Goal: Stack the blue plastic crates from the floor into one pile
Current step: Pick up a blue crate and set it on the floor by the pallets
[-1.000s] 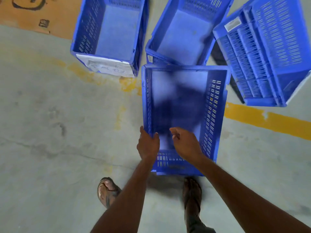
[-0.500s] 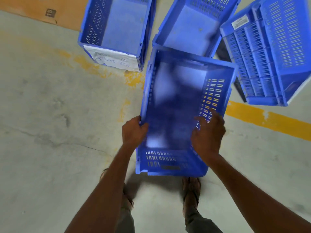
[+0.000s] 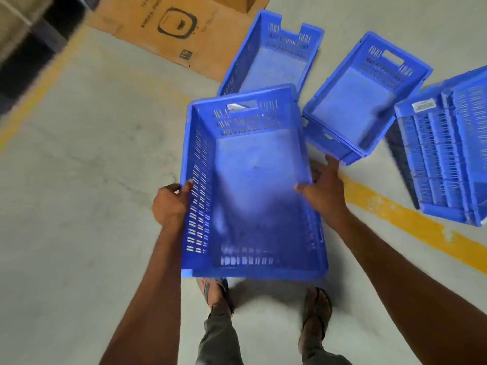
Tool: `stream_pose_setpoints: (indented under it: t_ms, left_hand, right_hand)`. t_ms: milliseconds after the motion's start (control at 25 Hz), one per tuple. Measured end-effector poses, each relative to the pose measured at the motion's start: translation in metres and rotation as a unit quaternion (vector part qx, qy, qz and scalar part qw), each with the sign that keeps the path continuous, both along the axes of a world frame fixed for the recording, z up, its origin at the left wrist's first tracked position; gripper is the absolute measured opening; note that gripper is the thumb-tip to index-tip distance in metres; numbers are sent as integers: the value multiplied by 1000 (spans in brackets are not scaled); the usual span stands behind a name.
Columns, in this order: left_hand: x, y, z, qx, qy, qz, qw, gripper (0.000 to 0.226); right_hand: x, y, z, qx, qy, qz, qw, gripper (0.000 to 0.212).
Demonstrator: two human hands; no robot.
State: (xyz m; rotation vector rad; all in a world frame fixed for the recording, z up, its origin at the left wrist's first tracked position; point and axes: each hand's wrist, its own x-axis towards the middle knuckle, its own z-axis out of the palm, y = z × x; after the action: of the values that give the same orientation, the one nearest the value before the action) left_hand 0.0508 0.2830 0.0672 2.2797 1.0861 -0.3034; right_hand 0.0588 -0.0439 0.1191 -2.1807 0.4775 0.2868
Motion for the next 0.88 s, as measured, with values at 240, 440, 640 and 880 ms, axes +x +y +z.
stream_pose_setpoints:
  t_ms: [240, 440, 640, 880]
  left_hand:
    - [-12, 133, 65, 18, -12, 4, 1000, 37]
    - [-13, 265, 111, 95, -16, -57, 994, 34]
    - [23, 320, 174, 9, -59, -199, 978, 42]
    - [70, 405, 204, -292, -20, -78, 953, 54]
  right_hand:
    - [58, 151, 59, -171, 166, 138, 961, 33]
    - [92, 302, 91, -138, 157, 131, 969, 38]
    - [136, 474, 127, 17, 134, 107, 985, 44]
    - [202, 637, 138, 192, 196, 77, 959, 63]
